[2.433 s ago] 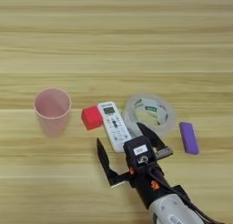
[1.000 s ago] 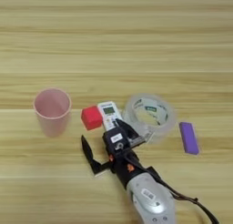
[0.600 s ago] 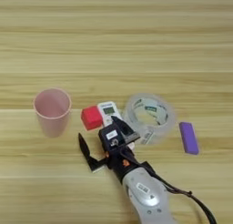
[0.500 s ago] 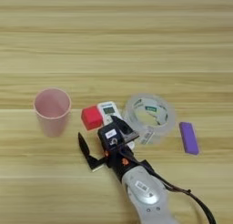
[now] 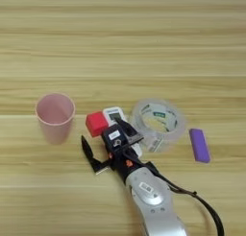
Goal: Move the objects on the table
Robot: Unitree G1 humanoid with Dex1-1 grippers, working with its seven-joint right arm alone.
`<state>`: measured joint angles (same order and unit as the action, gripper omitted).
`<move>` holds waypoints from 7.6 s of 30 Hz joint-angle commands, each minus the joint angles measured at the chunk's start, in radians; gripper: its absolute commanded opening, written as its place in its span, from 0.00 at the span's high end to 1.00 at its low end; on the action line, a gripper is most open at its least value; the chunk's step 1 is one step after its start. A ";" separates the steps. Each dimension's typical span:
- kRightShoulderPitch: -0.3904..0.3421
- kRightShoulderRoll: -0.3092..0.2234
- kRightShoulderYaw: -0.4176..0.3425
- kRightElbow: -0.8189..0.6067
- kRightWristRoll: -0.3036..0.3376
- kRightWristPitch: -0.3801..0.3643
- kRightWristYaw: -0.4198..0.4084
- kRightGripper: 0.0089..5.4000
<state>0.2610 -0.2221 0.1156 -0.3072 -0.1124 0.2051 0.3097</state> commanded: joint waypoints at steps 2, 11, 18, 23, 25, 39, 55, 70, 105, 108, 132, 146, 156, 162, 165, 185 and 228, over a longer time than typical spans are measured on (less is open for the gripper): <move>-0.074 -0.007 -0.005 0.007 0.006 -0.029 -0.006 0.00; -0.108 -0.009 -0.007 0.045 0.009 -0.032 -0.003 0.00; -0.122 -0.007 -0.007 0.060 0.010 -0.035 -0.003 0.00; -0.126 -0.006 -0.004 0.067 0.010 -0.038 -0.002 0.00; -0.128 -0.005 -0.003 0.069 0.011 -0.039 -0.002 0.00; -0.128 -0.006 -0.001 0.081 0.014 -0.057 0.004 0.24; -0.122 -0.007 -0.010 0.077 0.027 -0.074 0.002 0.57; -0.108 -0.007 -0.048 -0.036 0.054 -0.047 -0.008 0.58; -0.102 -0.054 -0.370 -0.070 0.168 0.088 -0.047 0.58; -0.098 -0.056 -0.374 -0.051 0.165 0.088 -0.052 0.58; -0.071 -0.065 -0.371 -0.061 0.171 0.146 -0.054 0.59; -0.061 -0.072 -0.380 -0.082 0.176 0.170 -0.049 0.59; -0.053 -0.078 -0.389 -0.113 0.188 0.194 -0.042 0.59; -0.046 -0.080 -0.396 -0.145 0.211 0.222 -0.031 0.59; -0.049 -0.083 -0.404 -0.145 0.217 0.231 -0.029 0.59; -0.054 -0.081 -0.403 -0.125 0.241 0.251 -0.024 0.59; -0.058 -0.078 -0.409 -0.126 0.251 0.248 -0.028 0.01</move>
<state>0.2246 -0.2791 -0.2844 -0.4111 0.1336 0.4712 0.2892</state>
